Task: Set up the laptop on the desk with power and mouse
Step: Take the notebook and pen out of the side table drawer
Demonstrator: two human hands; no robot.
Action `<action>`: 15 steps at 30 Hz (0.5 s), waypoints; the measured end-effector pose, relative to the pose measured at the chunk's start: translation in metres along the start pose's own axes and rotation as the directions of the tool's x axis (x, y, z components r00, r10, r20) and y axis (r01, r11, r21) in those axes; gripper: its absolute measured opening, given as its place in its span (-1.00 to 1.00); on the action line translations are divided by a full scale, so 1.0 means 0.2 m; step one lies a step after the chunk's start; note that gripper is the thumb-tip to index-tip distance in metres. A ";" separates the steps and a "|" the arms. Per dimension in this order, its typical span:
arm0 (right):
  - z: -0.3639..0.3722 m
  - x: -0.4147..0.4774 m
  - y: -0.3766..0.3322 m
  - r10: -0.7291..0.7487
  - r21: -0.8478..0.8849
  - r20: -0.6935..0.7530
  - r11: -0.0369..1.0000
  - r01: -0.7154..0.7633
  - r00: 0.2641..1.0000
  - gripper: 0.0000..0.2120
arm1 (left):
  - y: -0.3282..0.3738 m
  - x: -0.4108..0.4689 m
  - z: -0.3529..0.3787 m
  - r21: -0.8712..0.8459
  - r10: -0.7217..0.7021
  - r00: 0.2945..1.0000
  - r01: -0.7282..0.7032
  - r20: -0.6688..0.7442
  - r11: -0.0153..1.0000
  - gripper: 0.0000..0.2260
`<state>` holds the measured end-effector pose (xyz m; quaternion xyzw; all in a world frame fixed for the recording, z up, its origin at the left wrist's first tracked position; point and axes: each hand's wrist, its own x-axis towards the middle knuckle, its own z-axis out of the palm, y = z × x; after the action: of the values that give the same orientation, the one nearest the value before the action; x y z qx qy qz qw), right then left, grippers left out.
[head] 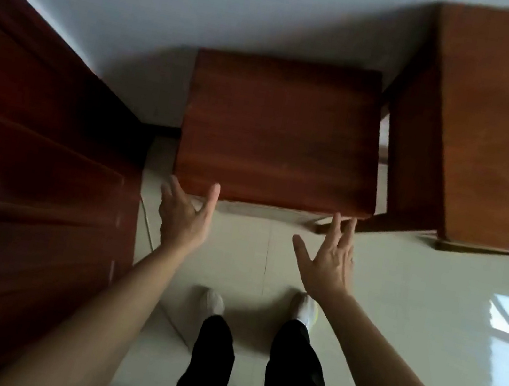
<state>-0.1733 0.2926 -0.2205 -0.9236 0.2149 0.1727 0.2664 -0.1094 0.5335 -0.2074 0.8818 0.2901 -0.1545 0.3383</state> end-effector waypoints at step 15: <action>0.34 0.50 0.12 0.372 0.612 -0.124 0.758 -0.224 0.920 -0.04 | -0.44 0.43 0.33 -0.413 0.217 0.975 -0.181 0.041 0.893 -0.27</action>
<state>-0.1144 0.2829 -0.3281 -0.7629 0.4331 0.0262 0.4793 -0.1013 0.5771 -0.3411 0.8097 0.2093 -0.0933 0.5403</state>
